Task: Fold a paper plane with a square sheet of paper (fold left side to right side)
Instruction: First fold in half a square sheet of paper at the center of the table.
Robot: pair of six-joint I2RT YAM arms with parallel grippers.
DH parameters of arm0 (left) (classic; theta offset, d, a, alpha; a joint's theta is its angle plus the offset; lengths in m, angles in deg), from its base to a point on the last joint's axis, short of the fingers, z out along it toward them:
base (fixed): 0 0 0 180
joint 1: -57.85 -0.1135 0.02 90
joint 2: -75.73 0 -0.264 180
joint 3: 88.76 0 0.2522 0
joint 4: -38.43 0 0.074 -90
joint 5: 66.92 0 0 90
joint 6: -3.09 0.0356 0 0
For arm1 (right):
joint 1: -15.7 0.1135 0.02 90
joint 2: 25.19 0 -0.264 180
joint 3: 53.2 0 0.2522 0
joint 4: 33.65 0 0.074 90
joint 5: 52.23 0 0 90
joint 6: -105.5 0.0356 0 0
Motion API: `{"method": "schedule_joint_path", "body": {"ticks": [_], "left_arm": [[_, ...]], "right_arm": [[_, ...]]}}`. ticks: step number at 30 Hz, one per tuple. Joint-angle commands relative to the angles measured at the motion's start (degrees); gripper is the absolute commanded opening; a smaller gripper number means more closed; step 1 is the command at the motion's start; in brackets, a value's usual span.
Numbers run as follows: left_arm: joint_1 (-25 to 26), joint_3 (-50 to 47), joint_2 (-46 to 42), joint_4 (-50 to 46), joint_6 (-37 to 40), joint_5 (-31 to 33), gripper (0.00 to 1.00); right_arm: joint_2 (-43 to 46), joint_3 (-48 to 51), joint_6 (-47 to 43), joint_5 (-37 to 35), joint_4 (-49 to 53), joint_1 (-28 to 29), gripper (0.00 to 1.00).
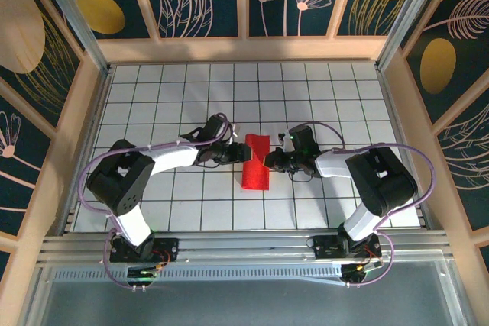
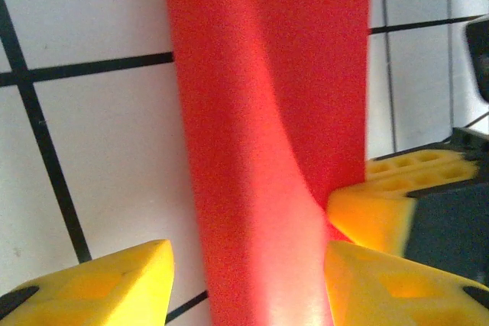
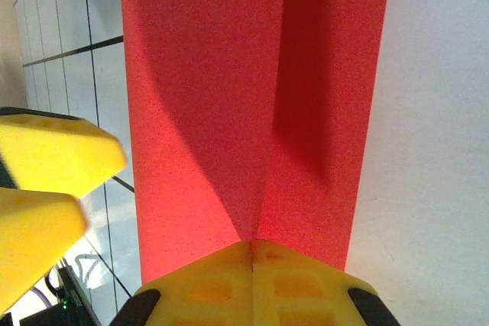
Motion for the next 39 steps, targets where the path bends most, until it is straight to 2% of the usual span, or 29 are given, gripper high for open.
{"method": "schedule_joint_path", "body": {"ticks": [1, 5, 11, 17, 22, 26, 33, 39], "left_arm": [[0.5, 1.4, 1.7, 0.4, -0.4, -1.9, 0.56], [0.6, 2.1, 2.9, 0.2, 0.0, -2.1, 0.56], [0.9, 4.1, 5.2, -1.9, 1.3, -1.0, 0.5], [1.5, 5.8, 6.9, -5.6, 2.2, 2.5, 0.41], [1.9, 6.4, 7.9, -7.7, 2.1, 4.8, 0.4], [2.2, 6.6, 8.7, -8.2, 1.4, 5.4, 0.39], [3.5, 7.4, 10.4, -9.6, 0.3, 7.5, 0.41], [5.1, 9.0, 11.9, -12.4, 0.1, 9.7, 0.45]], "right_arm": [[-0.1, -1.3, -1.4, -0.8, 0.5, 0.4, 0.0], [-0.3, -1.4, -1.4, -0.7, 0.6, 0.3, 0.0], [-0.4, -1.5, -1.4, -0.8, 0.8, 0.4, 0.0], [0.5, -1.3, -1.0, -0.6, 0.7, 0.2, 0.15], [3.9, -1.3, -2.5, -3.3, 4.9, -0.7, 0.31], [7.5, -1.0, -4.6, -5.5, 9.2, -3.0, 0.4], [13.8, 0.8, -6.6, -7.1, 12.5, -8.2, 0.46], [16.5, 1.9, -7.2, -7.6, 13.3, -10.2, 0.47]]}}
